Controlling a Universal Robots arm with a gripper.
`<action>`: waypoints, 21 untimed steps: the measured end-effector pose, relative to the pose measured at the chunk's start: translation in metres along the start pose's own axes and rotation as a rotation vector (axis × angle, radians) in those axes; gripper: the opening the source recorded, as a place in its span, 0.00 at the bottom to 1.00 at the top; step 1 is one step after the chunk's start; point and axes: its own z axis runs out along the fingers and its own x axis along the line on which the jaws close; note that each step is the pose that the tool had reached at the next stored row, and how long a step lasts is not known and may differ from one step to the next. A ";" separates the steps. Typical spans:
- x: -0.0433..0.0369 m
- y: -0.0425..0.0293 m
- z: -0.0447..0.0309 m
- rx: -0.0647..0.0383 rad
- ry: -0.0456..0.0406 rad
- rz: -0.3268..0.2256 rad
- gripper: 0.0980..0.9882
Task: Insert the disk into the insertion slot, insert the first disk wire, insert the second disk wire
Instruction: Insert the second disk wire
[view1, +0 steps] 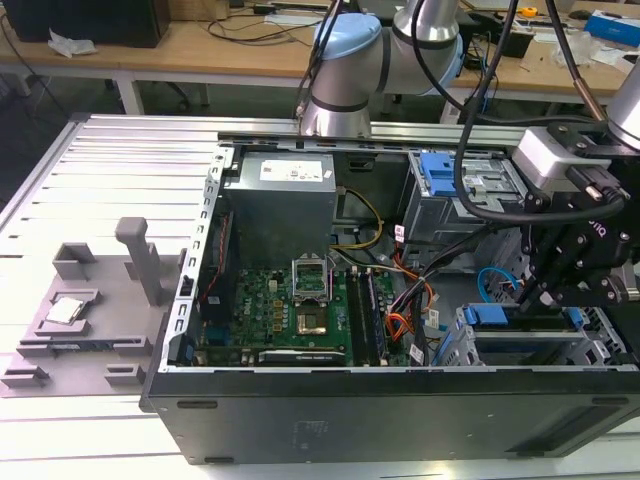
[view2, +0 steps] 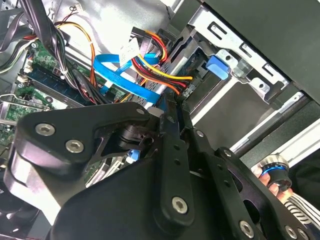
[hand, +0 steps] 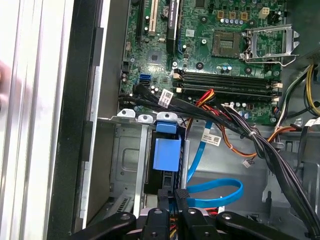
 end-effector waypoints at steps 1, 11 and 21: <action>0.0000 -0.0003 0.0002 0.000 -0.0001 0.000 0.07; 0.0006 -0.0003 -0.0058 0.000 0.0003 0.000 0.07; 0.0027 -0.0003 -0.0024 0.000 0.0009 0.000 0.07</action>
